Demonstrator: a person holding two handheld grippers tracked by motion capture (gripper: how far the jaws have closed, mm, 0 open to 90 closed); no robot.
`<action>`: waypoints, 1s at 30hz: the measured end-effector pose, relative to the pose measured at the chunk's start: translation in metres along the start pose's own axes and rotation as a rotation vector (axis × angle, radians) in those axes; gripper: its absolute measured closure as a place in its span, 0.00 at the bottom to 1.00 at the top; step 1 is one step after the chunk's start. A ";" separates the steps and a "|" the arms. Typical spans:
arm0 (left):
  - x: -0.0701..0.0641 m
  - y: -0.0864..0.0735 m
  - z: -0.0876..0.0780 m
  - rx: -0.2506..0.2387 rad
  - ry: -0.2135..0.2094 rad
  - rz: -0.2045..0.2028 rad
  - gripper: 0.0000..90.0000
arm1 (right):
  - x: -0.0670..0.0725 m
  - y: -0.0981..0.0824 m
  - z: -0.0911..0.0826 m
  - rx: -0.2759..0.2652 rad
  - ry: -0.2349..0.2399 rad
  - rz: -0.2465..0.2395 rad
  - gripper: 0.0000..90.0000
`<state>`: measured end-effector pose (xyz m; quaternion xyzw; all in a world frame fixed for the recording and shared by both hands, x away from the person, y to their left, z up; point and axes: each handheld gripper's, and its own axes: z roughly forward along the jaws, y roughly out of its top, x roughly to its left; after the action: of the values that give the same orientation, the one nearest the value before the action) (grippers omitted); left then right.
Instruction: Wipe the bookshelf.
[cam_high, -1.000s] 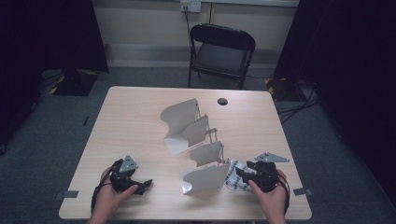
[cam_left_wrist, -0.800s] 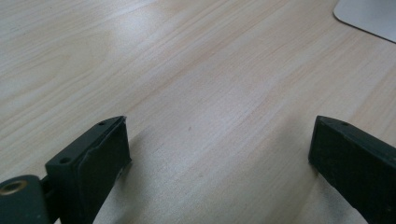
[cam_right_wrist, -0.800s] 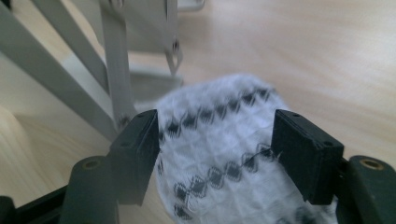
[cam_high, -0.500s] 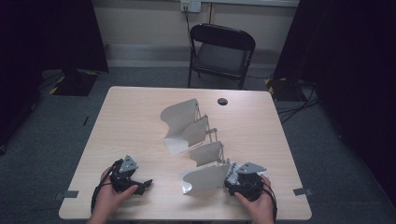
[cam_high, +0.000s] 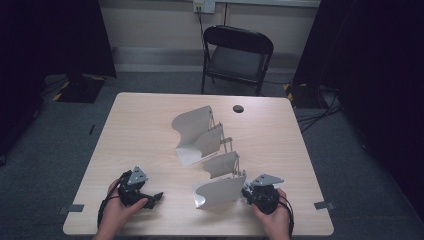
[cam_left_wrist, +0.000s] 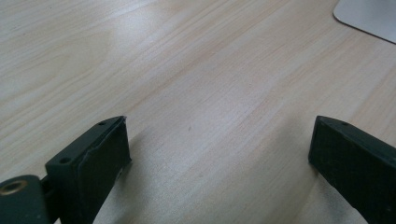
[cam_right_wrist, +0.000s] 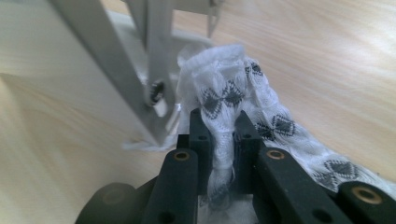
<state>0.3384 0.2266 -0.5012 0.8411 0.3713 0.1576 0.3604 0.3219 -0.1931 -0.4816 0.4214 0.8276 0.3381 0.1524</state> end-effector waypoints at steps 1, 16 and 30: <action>0.000 0.000 0.000 0.000 0.000 0.000 0.06 | 0.000 0.000 0.000 -0.005 0.023 0.006 0.92; 0.000 0.000 0.000 0.000 0.000 0.000 0.06 | -0.002 0.008 -0.007 -0.047 0.079 0.047 0.92; 0.000 0.000 0.000 0.000 0.000 0.000 0.06 | -0.015 0.030 -0.038 -0.134 0.097 0.091 0.93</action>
<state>0.3384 0.2266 -0.5012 0.8411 0.3713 0.1577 0.3603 0.3284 -0.2095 -0.4341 0.4305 0.7895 0.4194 0.1246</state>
